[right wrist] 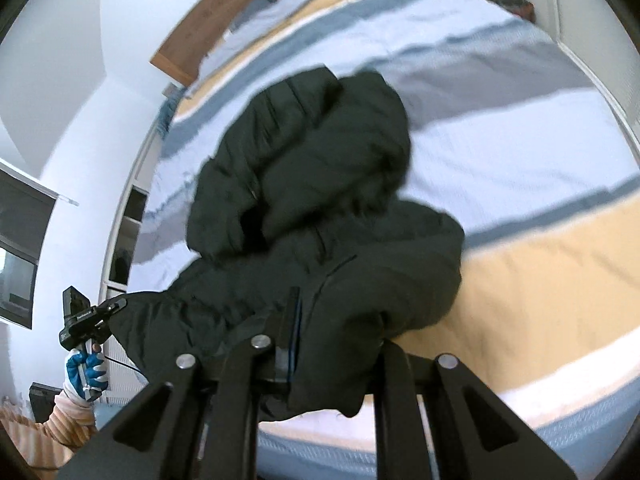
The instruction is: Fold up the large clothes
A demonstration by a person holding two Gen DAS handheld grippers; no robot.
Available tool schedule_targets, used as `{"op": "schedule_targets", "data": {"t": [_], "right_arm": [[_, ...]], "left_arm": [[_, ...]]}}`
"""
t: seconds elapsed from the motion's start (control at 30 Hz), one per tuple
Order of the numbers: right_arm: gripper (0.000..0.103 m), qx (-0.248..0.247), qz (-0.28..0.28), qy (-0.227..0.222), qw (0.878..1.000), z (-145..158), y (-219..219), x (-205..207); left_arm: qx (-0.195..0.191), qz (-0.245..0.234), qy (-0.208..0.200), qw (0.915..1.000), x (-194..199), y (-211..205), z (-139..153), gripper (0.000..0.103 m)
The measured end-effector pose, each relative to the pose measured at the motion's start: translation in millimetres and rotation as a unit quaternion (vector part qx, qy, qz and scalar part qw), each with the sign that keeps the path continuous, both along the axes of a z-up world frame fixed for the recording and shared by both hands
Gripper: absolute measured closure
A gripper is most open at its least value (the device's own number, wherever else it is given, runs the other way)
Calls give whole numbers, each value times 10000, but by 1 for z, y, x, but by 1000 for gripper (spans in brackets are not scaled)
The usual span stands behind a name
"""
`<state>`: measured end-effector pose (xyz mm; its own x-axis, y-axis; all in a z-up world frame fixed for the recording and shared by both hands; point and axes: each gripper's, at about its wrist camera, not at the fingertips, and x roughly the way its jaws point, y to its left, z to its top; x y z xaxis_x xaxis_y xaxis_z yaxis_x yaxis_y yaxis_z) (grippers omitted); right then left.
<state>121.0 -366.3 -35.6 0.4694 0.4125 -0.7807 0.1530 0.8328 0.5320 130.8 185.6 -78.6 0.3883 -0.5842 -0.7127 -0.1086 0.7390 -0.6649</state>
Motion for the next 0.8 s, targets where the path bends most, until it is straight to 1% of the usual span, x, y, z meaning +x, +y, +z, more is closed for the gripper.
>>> {"op": "schedule_targets", "data": {"t": [0.13,0.23,0.33,0.43,0.5,0.67,0.8], "right_arm": [[90,-73,36,-287,9996,27,-8,25],[90,-121,-14,-437,9990,33,-8,46],[90,-98,-167,-543,9983,40,-17,68],[90,-45,-370,-617,9974,43,-26,93],[90,55,-502,-629,9967,41,-34,107],[90,1,-638,-569,9963,32,-46,151],[90,35,-832,-598,9947,21,-55,194]], "left_arm": [[-191,78,-312,9993,30,-5,21,90],[-366,184,-482,9980,55,-6,32,90],[-441,265,-552,9971,79,-5,38,90],[-515,385,-536,9965,106,-3,36,90],[-453,410,-519,9968,125,-3,33,90],[-423,462,-466,9969,180,-9,19,90],[-499,587,-417,9962,218,-13,5,90]]}}
